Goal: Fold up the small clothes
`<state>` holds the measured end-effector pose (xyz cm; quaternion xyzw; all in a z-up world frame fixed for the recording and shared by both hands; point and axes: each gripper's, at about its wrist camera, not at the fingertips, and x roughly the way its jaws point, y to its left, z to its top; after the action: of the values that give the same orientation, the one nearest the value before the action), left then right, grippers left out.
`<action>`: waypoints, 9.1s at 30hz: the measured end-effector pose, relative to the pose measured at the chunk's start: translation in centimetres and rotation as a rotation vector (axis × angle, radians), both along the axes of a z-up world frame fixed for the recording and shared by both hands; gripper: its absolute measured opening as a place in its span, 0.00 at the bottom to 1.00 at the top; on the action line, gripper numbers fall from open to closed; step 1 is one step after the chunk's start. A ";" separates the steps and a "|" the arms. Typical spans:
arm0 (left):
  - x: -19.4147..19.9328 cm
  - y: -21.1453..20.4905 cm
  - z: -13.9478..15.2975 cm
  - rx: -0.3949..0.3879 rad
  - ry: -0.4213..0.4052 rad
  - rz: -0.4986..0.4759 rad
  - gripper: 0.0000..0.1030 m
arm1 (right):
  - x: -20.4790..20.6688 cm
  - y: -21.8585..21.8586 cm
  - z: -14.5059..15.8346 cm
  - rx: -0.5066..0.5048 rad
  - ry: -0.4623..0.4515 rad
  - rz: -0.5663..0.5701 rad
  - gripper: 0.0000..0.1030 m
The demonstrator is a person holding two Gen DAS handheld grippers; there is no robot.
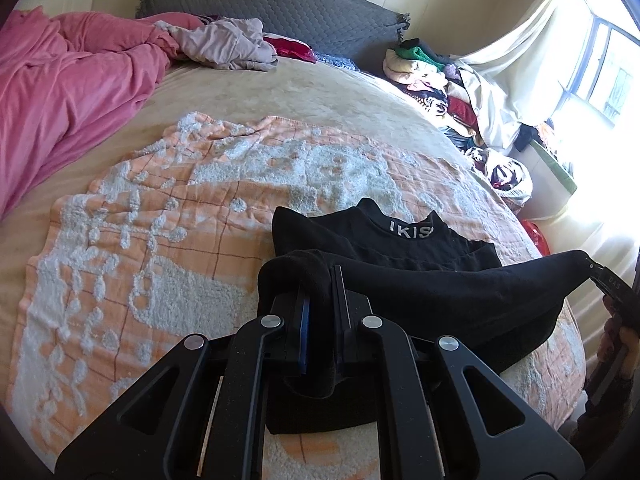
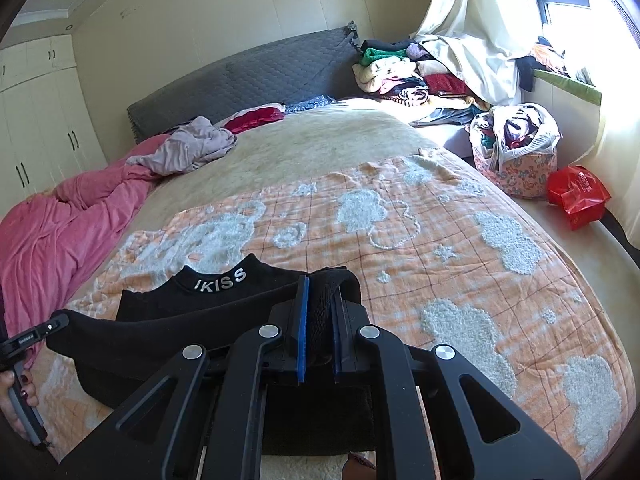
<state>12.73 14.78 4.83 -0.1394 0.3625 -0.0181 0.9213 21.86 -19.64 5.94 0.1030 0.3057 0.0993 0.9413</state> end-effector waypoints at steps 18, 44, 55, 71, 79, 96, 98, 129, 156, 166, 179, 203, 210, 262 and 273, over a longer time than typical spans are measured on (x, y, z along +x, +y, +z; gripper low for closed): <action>4.0 1.4 -4.9 0.008 0.082 0.021 0.05 | 5.7 1.1 -5.9 -0.081 0.111 -0.013 0.09; 0.5 -7.7 -2.9 0.128 0.056 -0.209 0.22 | -0.6 6.6 -4.8 -0.198 0.055 0.214 0.38; 1.7 -9.0 -6.9 0.236 0.148 -0.241 0.26 | 1.2 8.6 -9.8 -0.325 0.191 0.258 0.38; 6.9 -6.2 -6.0 0.249 0.047 -0.132 0.27 | 6.6 5.7 -8.9 -0.211 0.135 0.137 0.48; 6.7 -1.3 -2.9 0.168 -0.026 0.002 0.36 | 8.3 -0.5 -7.6 -0.055 0.137 -0.028 0.58; 8.0 1.3 -7.4 0.060 0.143 0.013 0.43 | 8.4 -1.4 -5.9 -0.084 0.055 0.027 0.72; 8.1 1.2 -7.7 0.059 0.150 0.009 0.43 | 9.2 -0.4 -7.7 -0.186 0.139 0.052 0.72; 8.4 0.6 -7.0 0.130 0.097 0.029 0.10 | 10.8 -2.5 -10.4 0.028 0.249 -0.013 0.10; 7.4 -0.3 -6.6 0.185 0.109 0.031 0.30 | 8.3 1.1 -10.9 -0.195 0.222 -0.048 0.28; 6.3 -0.5 -6.4 0.192 0.123 0.031 0.45 | 6.2 1.2 -8.2 -0.086 0.152 -0.027 0.50; 5.2 0.3 -4.9 0.199 0.103 0.057 0.73 | 1.4 9.1 -5.1 -0.104 0.040 0.214 0.80; 5.9 4.8 -5.3 0.178 0.158 0.150 0.91 | -8.1 28.2 -8.8 -0.479 -0.074 0.662 0.91; 6.3 5.2 -6.0 0.166 0.182 0.145 0.91 | -7.5 31.1 -10.7 -0.556 -0.053 0.645 0.91; 10.4 -16.7 -1.2 -0.073 0.194 -0.231 0.26 | -6.3 13.2 -6.5 -0.105 -0.126 0.222 0.17; 12.4 -23.5 -2.6 0.007 0.246 -0.266 0.24 | -5.6 8.3 -8.7 0.081 0.025 0.121 0.14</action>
<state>25.13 -8.75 2.24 -0.0882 0.4880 -0.1212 0.8599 16.23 -11.30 -2.74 0.1237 0.3189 0.1672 0.9247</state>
